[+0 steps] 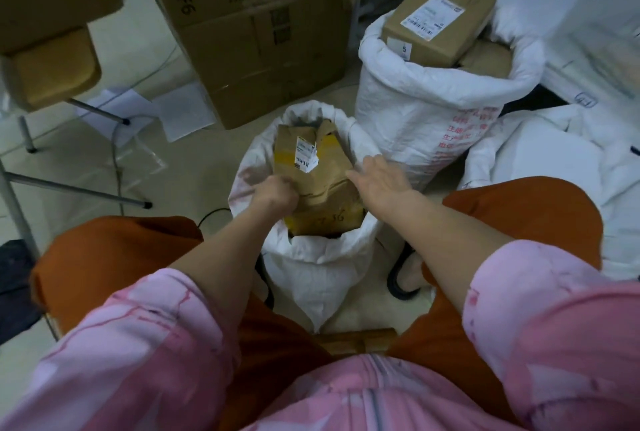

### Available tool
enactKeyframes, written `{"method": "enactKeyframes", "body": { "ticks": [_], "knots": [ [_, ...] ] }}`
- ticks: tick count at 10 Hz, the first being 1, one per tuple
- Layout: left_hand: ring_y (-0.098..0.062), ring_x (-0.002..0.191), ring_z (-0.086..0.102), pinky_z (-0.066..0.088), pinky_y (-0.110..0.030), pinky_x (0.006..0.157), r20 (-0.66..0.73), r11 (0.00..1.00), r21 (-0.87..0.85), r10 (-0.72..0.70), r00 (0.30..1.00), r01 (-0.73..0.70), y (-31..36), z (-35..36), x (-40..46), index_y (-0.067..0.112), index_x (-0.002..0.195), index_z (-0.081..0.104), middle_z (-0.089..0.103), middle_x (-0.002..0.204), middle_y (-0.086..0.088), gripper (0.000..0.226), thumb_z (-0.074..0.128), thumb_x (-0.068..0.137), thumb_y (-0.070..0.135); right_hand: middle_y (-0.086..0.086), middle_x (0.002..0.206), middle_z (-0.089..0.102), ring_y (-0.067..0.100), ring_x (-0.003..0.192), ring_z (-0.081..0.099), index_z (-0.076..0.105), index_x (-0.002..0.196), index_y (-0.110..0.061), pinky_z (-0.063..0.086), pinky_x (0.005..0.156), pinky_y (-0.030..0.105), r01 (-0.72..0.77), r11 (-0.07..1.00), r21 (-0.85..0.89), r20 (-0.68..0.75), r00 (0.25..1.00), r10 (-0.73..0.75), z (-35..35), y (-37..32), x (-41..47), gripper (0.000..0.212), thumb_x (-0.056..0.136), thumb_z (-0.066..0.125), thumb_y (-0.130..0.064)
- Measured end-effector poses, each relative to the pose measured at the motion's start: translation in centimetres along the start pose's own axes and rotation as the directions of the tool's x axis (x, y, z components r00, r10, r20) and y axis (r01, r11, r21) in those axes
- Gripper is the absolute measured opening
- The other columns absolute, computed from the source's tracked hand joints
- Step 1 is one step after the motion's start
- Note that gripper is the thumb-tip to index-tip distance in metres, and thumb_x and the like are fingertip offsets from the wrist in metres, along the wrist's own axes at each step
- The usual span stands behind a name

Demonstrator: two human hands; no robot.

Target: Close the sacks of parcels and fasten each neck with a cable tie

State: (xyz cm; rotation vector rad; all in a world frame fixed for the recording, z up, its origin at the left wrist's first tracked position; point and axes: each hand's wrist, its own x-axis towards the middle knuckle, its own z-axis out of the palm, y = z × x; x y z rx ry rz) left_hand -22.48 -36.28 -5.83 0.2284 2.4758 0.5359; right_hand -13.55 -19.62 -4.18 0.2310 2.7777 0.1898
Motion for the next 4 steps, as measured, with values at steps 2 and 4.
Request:
{"method": "enactKeyframes", "body": {
  "ticks": [2,4],
  "knots": [
    [-0.016,0.057,0.049,0.039,-0.024,0.045,0.271,0.997,-0.055,-0.037,0.962,0.054,0.1,0.1,-0.6,0.012,0.113,0.061,0.056,0.081,-0.007,0.026,0.055,0.088,0.013,0.015,0.137,0.033,0.033,0.127,0.032,0.03,0.146,-0.027,0.035,0.098,0.039,-0.034,0.997,-0.075,0.182,0.982,0.048,-0.5,0.2,-0.1,0.053,0.095,0.042,-0.018],
    [-0.01,0.039,0.038,0.029,-0.016,0.034,0.209,0.984,-0.18,0.038,0.977,0.0,2.7,-1.8,-0.5,0.011,0.088,0.059,0.054,0.065,-0.005,0.006,0.055,0.09,0.014,0.013,0.13,0.042,0.031,0.121,0.041,0.047,0.132,-0.014,0.04,0.089,0.036,-0.1,0.985,0.143,0.103,0.991,0.086,-3.4,0.5,-0.3,0.042,0.091,0.051,-0.008]
  ]
}}
